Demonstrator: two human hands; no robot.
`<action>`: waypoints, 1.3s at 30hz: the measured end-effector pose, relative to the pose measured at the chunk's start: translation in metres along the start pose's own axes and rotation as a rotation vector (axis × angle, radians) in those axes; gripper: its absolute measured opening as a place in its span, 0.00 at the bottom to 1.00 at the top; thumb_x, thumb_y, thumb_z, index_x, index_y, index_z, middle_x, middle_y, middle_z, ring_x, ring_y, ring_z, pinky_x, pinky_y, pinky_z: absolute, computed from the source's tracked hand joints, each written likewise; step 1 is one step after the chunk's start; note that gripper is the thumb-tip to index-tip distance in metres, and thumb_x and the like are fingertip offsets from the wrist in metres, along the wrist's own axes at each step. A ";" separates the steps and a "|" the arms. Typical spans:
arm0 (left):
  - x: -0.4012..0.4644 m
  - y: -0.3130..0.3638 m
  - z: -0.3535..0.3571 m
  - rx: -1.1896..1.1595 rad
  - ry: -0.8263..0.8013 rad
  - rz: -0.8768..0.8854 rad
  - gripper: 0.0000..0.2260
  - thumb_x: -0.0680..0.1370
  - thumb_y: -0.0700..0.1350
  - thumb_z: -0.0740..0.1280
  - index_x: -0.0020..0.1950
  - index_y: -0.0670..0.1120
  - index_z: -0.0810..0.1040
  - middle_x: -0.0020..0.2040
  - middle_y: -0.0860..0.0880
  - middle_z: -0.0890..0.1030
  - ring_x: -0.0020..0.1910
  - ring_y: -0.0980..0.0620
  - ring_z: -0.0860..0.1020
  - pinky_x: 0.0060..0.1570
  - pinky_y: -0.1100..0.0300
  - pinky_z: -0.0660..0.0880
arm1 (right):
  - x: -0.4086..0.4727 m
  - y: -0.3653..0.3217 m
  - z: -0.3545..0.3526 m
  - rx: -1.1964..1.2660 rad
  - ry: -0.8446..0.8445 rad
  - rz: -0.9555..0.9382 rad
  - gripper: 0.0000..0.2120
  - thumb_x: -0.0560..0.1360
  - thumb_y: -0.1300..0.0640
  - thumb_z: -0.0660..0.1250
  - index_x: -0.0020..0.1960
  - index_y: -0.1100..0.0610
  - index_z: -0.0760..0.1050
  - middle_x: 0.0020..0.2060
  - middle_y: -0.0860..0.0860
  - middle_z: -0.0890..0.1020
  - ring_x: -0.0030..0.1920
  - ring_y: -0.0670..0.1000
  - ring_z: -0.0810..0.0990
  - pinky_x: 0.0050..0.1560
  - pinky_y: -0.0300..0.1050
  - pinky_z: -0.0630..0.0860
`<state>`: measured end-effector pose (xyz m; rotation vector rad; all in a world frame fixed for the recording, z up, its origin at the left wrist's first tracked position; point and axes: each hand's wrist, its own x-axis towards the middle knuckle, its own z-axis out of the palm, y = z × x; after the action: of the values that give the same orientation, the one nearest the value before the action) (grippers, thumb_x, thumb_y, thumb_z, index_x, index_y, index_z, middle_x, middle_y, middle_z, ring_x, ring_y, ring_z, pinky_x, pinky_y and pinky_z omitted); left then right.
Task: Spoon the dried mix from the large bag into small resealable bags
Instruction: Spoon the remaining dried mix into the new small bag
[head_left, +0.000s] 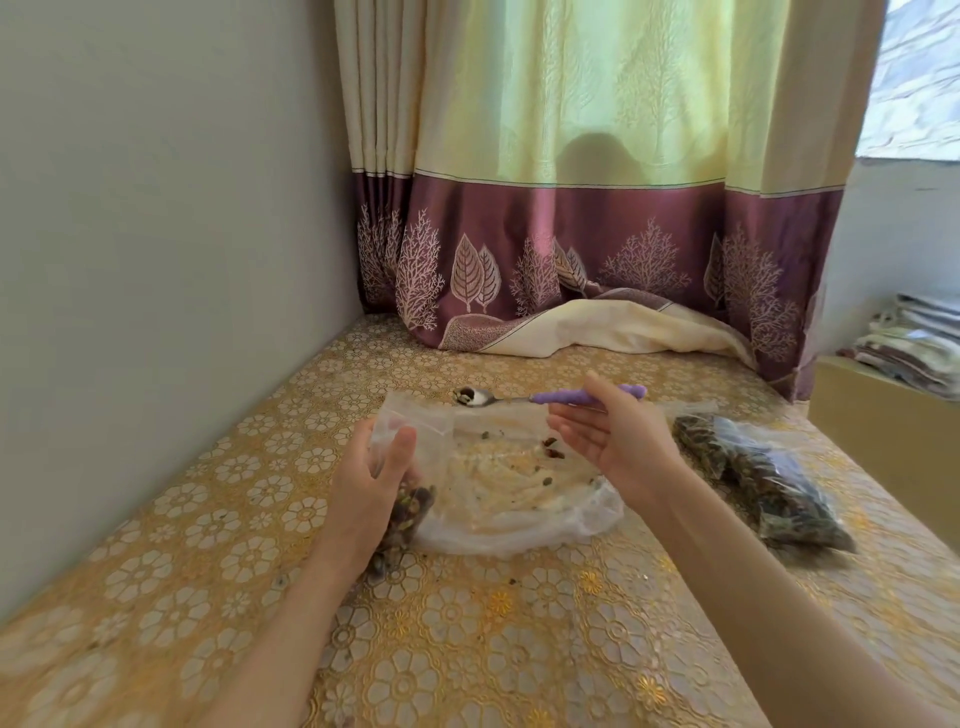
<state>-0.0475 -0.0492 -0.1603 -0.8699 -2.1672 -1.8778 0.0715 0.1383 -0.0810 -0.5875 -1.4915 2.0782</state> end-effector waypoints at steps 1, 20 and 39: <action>0.000 0.000 0.000 -0.001 -0.001 -0.004 0.49 0.61 0.80 0.53 0.67 0.43 0.68 0.36 0.52 0.78 0.37 0.58 0.76 0.50 0.59 0.73 | -0.004 -0.006 0.002 -0.008 -0.035 -0.028 0.17 0.80 0.55 0.61 0.43 0.66 0.81 0.41 0.57 0.86 0.37 0.49 0.84 0.36 0.37 0.80; 0.001 -0.002 -0.001 -0.014 0.006 -0.014 0.46 0.61 0.80 0.53 0.56 0.41 0.72 0.33 0.46 0.77 0.30 0.58 0.74 0.37 0.70 0.70 | -0.033 -0.025 -0.002 -0.126 -0.077 -0.362 0.13 0.78 0.54 0.64 0.41 0.58 0.81 0.40 0.57 0.86 0.35 0.50 0.82 0.33 0.37 0.78; -0.024 0.032 0.027 0.033 -0.120 0.189 0.21 0.66 0.75 0.55 0.52 0.66 0.63 0.26 0.56 0.62 0.25 0.58 0.63 0.23 0.66 0.62 | -0.063 0.042 -0.043 -0.481 -0.044 -0.396 0.22 0.80 0.57 0.60 0.32 0.53 0.84 0.33 0.59 0.84 0.28 0.55 0.78 0.25 0.41 0.73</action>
<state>-0.0048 -0.0298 -0.1491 -1.1639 -2.0902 -1.7364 0.1402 0.1192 -0.1307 -0.3740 -1.9663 1.4479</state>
